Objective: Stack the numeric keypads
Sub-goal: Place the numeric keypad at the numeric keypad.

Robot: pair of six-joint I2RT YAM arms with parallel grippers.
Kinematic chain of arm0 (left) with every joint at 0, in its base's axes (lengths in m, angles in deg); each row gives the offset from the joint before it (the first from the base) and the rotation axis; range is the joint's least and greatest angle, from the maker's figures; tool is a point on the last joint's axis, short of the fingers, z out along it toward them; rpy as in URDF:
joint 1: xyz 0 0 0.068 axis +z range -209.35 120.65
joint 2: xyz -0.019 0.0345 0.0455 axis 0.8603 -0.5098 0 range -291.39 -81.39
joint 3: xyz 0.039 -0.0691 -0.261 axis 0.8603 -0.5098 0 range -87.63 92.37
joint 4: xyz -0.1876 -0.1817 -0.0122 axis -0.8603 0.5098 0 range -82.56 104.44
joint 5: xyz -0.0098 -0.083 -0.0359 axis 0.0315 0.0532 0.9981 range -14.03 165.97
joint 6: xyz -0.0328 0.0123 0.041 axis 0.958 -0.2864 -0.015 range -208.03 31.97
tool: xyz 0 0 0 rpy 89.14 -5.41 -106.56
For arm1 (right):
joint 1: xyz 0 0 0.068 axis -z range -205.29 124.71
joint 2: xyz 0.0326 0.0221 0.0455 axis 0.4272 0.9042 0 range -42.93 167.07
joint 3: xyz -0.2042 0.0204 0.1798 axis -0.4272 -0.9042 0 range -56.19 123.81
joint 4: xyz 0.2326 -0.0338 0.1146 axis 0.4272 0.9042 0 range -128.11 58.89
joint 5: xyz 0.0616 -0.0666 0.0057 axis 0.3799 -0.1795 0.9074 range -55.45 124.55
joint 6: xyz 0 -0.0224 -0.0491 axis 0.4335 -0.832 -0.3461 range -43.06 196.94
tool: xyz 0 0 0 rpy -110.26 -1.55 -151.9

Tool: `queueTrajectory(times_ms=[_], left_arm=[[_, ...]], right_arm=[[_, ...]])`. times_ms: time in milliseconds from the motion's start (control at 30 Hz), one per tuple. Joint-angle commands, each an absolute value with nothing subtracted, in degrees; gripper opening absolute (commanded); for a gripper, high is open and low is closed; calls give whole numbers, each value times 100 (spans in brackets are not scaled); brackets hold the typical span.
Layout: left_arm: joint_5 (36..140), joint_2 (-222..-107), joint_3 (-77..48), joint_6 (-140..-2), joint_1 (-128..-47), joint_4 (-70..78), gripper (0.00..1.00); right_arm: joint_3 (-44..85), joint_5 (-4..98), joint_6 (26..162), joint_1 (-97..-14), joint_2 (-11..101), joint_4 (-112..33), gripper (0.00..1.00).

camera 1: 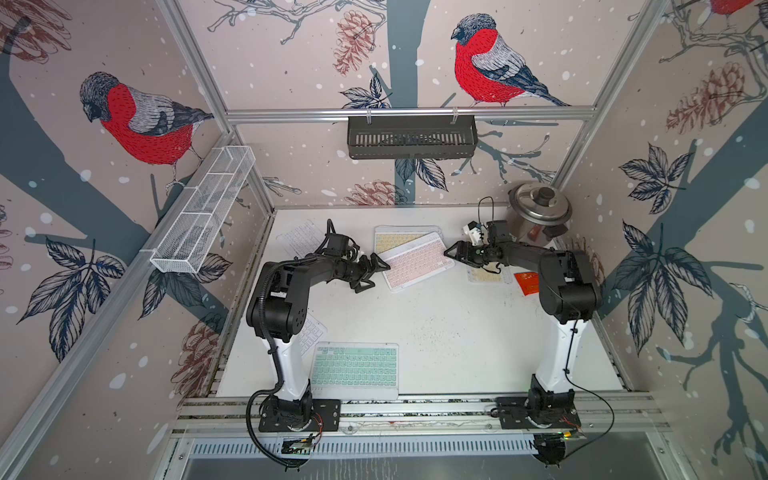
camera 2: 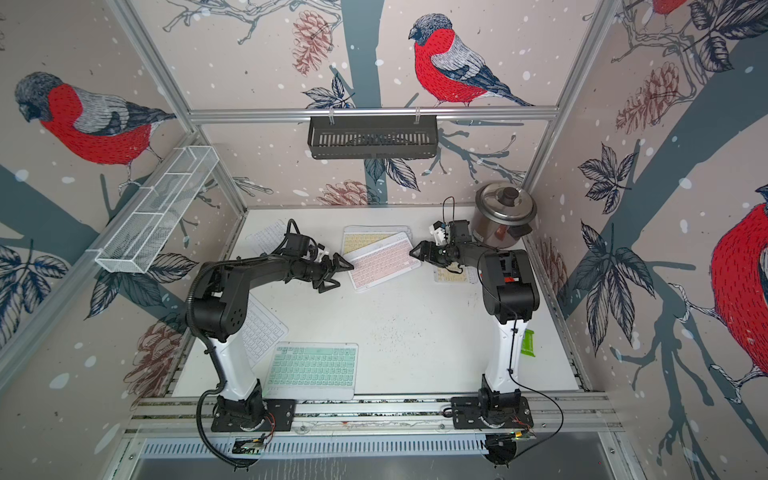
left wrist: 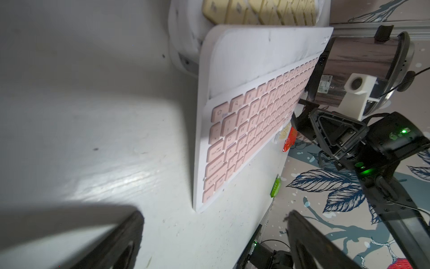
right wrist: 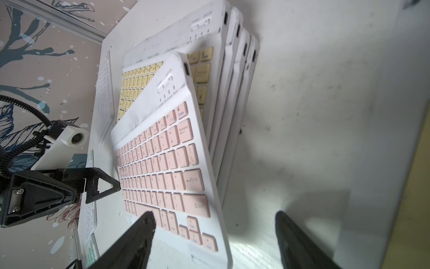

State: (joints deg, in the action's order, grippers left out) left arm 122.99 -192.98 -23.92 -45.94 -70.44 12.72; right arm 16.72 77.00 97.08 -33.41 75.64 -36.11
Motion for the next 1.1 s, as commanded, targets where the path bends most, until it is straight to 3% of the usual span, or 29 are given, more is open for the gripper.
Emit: queueTrajectory(times_ms=[0, 500, 733, 867, 1033, 1067], left_arm=[[12126, -19448, -2309, -4418, -7092, 1157, 96], [11984, -19789, -1982, -4250, -7196, 1084, 95], [11983, -19853, -1942, -4223, -7218, 1034, 92], [12009, -19842, -1968, -4224, -7219, 974, 84], [12000, -19702, -2060, -4217, -7218, 832, 62], [12005, -19674, -2077, -4232, -7218, 820, 52]], right_arm=[[1472, 7888, 9910, -3353, 7398, -3940, 76], [962, 8202, 10400, -3373, 7323, -4488, 42], [923, 8271, 10567, -3374, 7439, -4689, 33], [833, 8350, 10775, -3388, 7475, -4924, 30], [747, 8370, 10975, -3432, 7511, -5068, 27], [721, 8376, 11038, -3443, 7511, -5123, 27]])
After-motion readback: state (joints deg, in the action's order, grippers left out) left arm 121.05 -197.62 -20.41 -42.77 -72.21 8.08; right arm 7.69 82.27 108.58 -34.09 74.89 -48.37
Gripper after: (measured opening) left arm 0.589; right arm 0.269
